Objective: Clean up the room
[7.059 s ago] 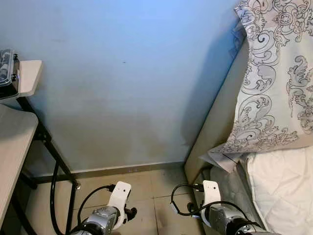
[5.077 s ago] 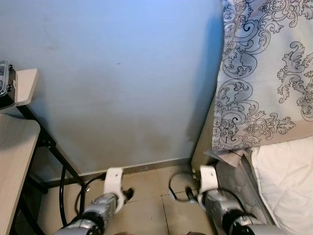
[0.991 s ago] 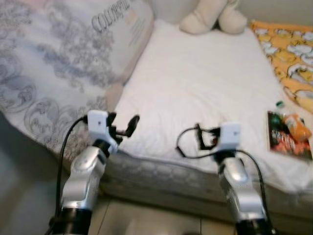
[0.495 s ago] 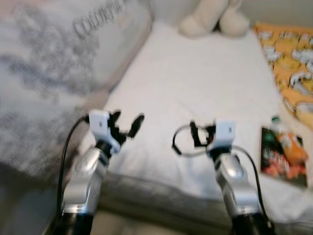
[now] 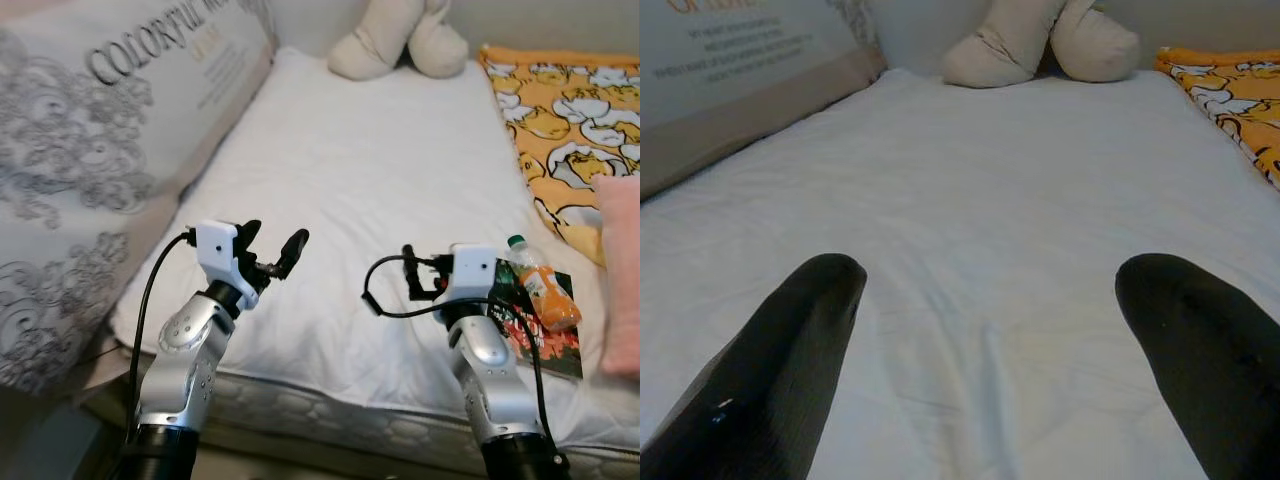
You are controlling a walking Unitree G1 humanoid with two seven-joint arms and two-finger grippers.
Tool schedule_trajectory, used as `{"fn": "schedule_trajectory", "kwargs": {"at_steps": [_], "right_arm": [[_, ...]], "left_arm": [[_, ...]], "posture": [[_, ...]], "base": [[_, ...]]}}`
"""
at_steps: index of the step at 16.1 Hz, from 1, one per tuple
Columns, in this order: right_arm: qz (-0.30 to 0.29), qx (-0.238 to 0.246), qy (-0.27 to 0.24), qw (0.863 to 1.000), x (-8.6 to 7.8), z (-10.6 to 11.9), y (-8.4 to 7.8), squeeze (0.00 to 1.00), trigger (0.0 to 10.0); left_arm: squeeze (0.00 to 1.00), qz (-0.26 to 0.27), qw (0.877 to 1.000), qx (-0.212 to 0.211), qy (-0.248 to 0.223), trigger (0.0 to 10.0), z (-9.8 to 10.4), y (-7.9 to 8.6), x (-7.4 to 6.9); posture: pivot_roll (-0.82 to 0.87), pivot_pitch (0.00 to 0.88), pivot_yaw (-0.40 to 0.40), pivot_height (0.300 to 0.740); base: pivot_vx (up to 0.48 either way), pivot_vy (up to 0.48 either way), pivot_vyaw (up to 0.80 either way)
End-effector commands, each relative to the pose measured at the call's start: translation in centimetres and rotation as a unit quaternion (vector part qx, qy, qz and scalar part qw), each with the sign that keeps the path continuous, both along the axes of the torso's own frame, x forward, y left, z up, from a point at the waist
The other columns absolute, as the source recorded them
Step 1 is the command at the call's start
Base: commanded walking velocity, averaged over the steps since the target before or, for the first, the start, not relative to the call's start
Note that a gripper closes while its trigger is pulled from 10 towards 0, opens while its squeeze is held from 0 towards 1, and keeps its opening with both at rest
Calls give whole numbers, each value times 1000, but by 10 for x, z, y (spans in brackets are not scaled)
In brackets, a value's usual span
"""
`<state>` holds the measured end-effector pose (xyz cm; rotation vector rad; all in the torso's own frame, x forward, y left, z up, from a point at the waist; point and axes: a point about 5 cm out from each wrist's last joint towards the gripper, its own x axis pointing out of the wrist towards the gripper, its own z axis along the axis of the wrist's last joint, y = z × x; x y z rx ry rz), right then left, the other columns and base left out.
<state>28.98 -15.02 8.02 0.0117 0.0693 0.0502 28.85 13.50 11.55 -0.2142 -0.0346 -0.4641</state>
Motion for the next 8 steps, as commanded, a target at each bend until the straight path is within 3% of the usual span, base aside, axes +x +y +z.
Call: {"fn": "schedule_trajectory", "kwargs": {"at_steps": [1, 3, 7, 8], "right_arm": [[-15, -2, -8, 1000, 1, 2, -4, 0, 10000], [-18, -15, 0, 1000, 3, 1, -7, 0, 10000], [-9, -10, -6, 1000, 2, 2, -5, 0, 10000], [-13, -10, -5, 1000, 2, 1, -7, 0, 10000]], "left_arm": [[0, -14, 1000, -1, -9, 10000, 3, -2, -1], [0, -31, 999, -3, -14, 10000, 4, -5, -3], [0, -44, 999, 0, -16, 10000, 5, -7, -4], [0, -22, 1000, -10, -13, 10000, 4, -3, 0]], "posture": [[-209, 0, 65, 735], [-212, 0, 68, 735], [-214, 0, 68, 719], [-215, 0, 68, 707]], "base": [[251, -405, 0], [0, -444, 0], [0, -457, -483], [0, 0, -475]]}}
